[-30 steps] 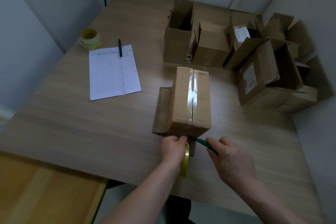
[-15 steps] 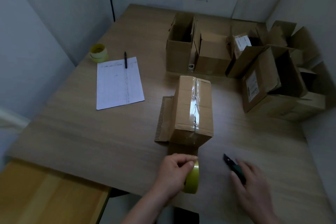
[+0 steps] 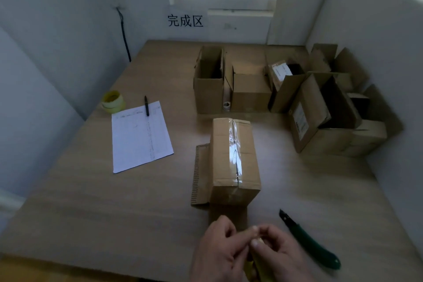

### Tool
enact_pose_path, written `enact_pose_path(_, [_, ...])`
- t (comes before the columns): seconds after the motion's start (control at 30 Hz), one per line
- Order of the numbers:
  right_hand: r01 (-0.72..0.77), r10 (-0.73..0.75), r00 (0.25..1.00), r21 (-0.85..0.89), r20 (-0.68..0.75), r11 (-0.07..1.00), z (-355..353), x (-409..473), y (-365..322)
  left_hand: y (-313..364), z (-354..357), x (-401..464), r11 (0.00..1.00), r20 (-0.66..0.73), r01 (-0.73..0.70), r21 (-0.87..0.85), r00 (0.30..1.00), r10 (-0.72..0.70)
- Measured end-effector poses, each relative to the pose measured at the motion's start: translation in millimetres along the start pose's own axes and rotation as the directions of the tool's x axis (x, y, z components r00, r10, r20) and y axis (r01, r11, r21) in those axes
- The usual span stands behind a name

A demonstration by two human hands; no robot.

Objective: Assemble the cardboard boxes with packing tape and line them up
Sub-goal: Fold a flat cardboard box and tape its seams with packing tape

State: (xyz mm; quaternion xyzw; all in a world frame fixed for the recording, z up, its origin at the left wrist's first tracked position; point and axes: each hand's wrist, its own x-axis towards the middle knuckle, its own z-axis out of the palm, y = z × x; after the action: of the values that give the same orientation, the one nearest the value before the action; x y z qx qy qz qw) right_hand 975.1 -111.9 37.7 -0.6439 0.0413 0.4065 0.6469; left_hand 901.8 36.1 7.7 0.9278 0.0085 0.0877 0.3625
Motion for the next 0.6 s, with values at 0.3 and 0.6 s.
enact_pose_path(0.3, [0.114, -0.079, 0.926, 0.074, -0.368, 0.991, -3, -3, 15, -31, -35, 66, 0.957, -0.155, -0.155, 0.244, 0.968, 0.197])
enact_pose_path(0.6, [0.244, -0.072, 0.833, 0.247, -0.548, 0.938, -3, -12, 50, -87, -17, 140, 0.761, 0.273, -0.423, 0.492, 0.905, 0.326])
